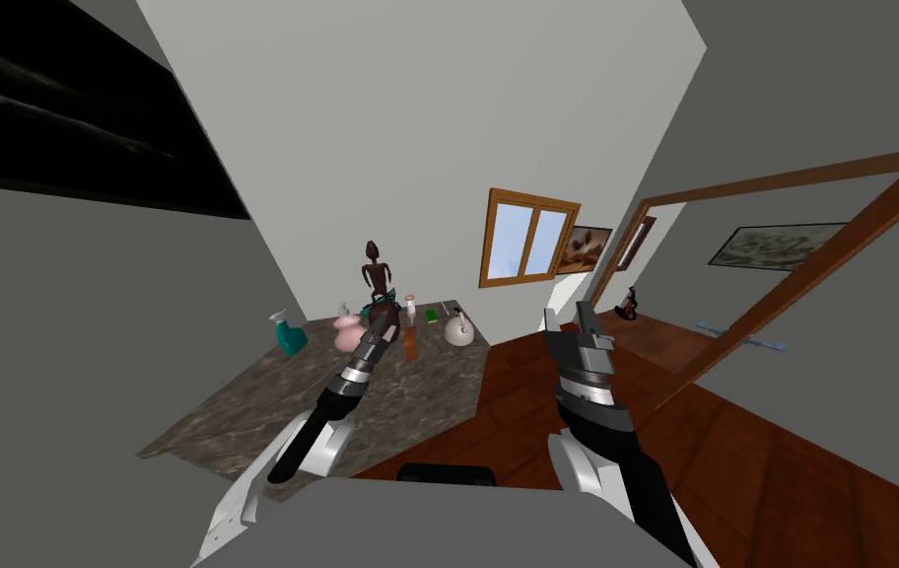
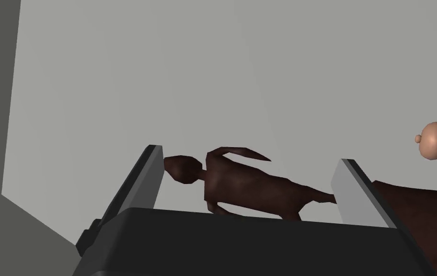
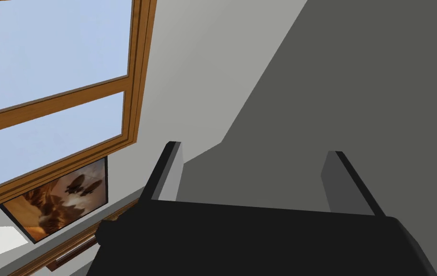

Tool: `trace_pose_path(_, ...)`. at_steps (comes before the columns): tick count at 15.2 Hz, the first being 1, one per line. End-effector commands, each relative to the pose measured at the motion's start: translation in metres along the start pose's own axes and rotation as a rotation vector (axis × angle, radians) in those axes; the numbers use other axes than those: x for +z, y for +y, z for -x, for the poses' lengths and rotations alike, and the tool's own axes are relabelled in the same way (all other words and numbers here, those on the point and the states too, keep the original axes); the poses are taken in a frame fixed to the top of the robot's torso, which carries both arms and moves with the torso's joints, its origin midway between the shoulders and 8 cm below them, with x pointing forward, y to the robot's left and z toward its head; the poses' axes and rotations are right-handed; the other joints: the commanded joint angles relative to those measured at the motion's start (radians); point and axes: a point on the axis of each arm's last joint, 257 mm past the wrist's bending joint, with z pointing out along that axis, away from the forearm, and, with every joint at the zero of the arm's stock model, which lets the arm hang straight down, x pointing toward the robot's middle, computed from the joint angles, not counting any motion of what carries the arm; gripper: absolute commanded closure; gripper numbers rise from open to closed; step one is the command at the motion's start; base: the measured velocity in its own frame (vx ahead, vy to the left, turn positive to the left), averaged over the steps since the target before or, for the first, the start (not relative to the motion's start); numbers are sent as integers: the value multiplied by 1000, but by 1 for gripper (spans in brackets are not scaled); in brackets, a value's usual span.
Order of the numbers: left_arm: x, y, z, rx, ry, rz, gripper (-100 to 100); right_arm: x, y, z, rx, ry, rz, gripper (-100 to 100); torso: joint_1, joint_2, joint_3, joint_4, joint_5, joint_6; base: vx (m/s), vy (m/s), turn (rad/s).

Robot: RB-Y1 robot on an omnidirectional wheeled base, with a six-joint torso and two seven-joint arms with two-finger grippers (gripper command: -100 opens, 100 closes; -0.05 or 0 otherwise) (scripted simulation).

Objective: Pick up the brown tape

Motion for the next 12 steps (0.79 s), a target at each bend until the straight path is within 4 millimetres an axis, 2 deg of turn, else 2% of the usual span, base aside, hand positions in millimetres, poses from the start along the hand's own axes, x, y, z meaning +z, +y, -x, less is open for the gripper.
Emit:
trace_pose_path(1, -1, 11, -1, 6, 17, 20, -100, 0, 0, 0, 0, 0, 0, 0, 0, 0, 0, 0, 0, 0, -10, 99, -183)
trace_pose_path(5, -5, 43, 1, 22, 58, 73, -100, 0, 0, 0, 0, 0, 0, 0, 0, -1, -1, 0, 0, 0, -7, 106, -227)
trace_pose_path(12, -10, 77, 6, 36, 88, 131, -100, 0, 0, 0, 0, 0, 0, 0, -2, -1, 0, 0, 0, 0, -25, 84, -181)
